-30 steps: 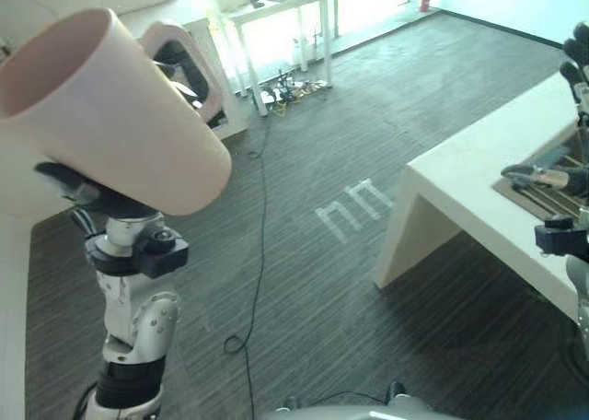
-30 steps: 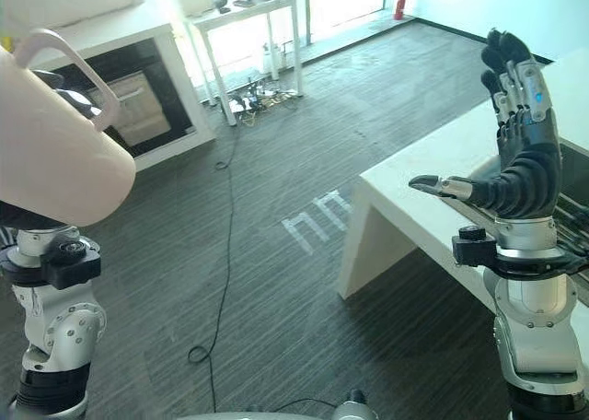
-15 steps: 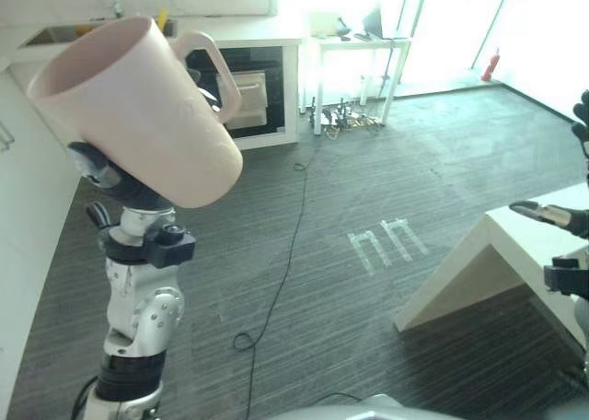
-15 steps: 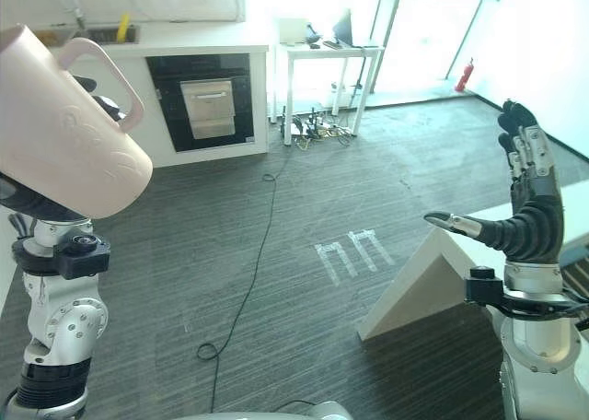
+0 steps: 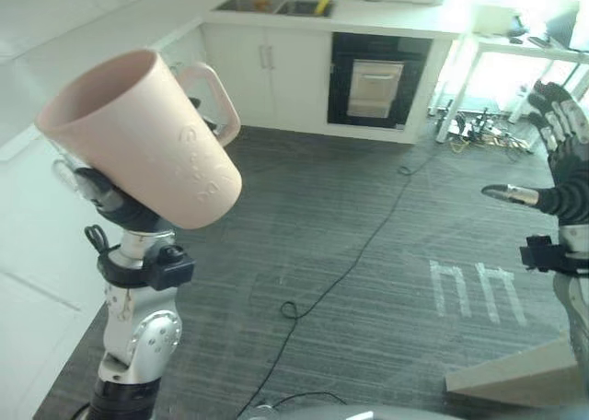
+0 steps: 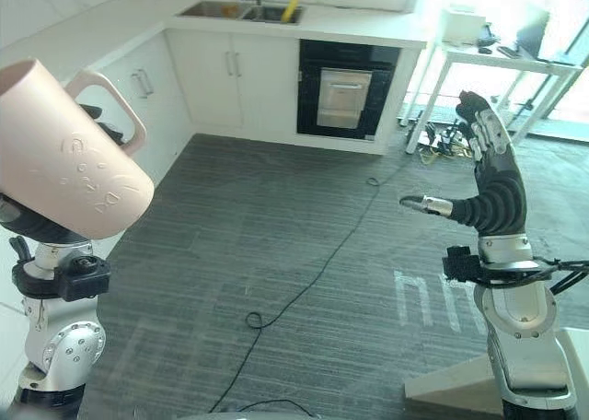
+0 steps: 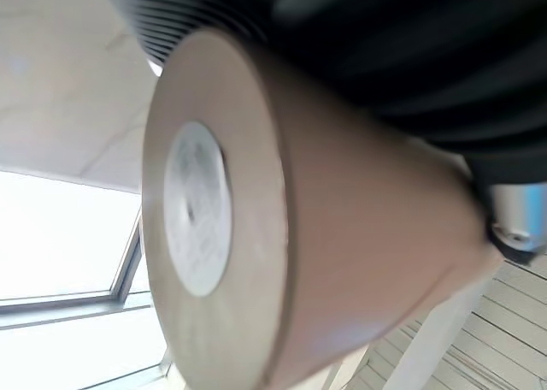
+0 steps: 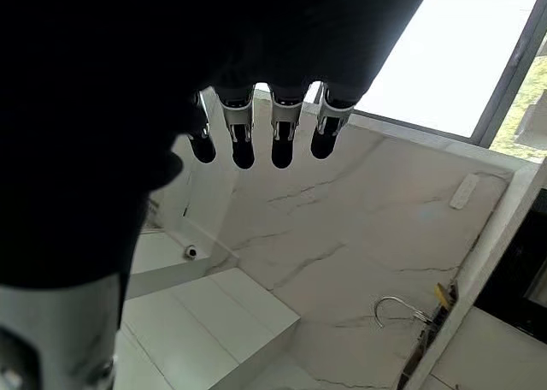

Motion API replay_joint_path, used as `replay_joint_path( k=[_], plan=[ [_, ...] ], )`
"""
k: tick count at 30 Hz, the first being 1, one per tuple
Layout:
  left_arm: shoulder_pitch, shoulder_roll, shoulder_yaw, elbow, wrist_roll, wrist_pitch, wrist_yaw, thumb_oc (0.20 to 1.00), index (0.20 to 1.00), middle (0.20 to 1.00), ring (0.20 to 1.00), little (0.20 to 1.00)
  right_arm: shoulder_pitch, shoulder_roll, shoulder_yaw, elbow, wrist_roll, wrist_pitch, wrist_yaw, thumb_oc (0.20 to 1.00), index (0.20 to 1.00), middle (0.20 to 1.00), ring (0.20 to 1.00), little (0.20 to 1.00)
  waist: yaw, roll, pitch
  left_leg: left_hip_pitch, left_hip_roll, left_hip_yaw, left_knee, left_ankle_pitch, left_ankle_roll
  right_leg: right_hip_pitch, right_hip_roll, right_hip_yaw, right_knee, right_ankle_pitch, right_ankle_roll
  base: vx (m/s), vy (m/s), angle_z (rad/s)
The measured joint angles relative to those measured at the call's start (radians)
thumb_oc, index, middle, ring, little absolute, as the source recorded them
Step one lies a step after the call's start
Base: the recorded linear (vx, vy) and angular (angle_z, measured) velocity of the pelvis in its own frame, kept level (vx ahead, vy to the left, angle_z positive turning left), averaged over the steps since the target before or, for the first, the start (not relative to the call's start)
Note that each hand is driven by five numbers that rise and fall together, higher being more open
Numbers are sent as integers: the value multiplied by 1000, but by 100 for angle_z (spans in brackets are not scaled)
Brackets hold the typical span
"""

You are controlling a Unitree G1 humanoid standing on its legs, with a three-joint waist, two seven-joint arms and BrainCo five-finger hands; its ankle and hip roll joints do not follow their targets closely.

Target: Place the dishes in the dishwasher.

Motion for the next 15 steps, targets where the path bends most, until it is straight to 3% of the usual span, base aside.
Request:
replay_joint_path(
  k=[1, 2, 3, 6, 10, 15],
  plan=[
    [-43, 5, 3, 17, 0, 3, 10, 200, 200, 200, 200, 200, 5, 45, -21, -9, 16, -21, 13, 1000, 1000, 1000, 1000, 1000, -30, 32, 29, 30, -26, -27, -42, 19, 28, -2, -14, -13, 10, 9, 30, -79, 211, 24],
    [-43, 4, 2, 17, 0, 3, 11, 200, 200, 200, 200, 200, 6, 47, -21, -9, 17, -21, 14, 1000, 1000, 1000, 1000, 1000, -31, 32, 29, 30, -27, -28, -41, 20, 30, -2, -15, -13, 11, 9, 31, -43, 127, 42],
    [-67, -15, 8, 18, 0, 7, 21, 200, 200, 200, 200, 200, 87, 80, -13, -19, 30, -22, 51, 1000, 1000, 1000, 1000, 1000, -49, 27, 28, 26, -76, -76, -38, 13, 57, 1, -64, -26, 31, 1, 63, -3, 71, 29],
    [-69, -13, 43, 17, 1, 7, 21, 200, 200, 200, 200, 200, 110, 82, -9, -19, 30, -25, 89, 1000, 1000, 1000, 1000, 1000, -57, 18, 25, 13, -118, -110, -38, 3, 50, -2, -106, -26, 24, 3, 98, 16, 64, 27],
    [-66, 3, 41, 13, 7, 10, 24, 200, 200, 200, 200, 200, 102, 80, -7, -19, 28, -22, 97, 1000, 1000, 1000, 1000, 1000, -40, 15, 6, -3, -114, -116, -43, -1, 41, -4, -100, -34, 17, 9, 106, -4, 25, 13],
    [-65, 3, 38, 12, 9, 19, 29, 200, 200, 200, 200, 200, 92, 79, -7, -19, 26, -9, 81, 1000, 1000, 1000, 1000, 1000, -54, 12, -37, -1, -97, -107, -37, 10, 53, -4, -80, -27, 7, 10, 103, 23, -51, -7]
  ],
)
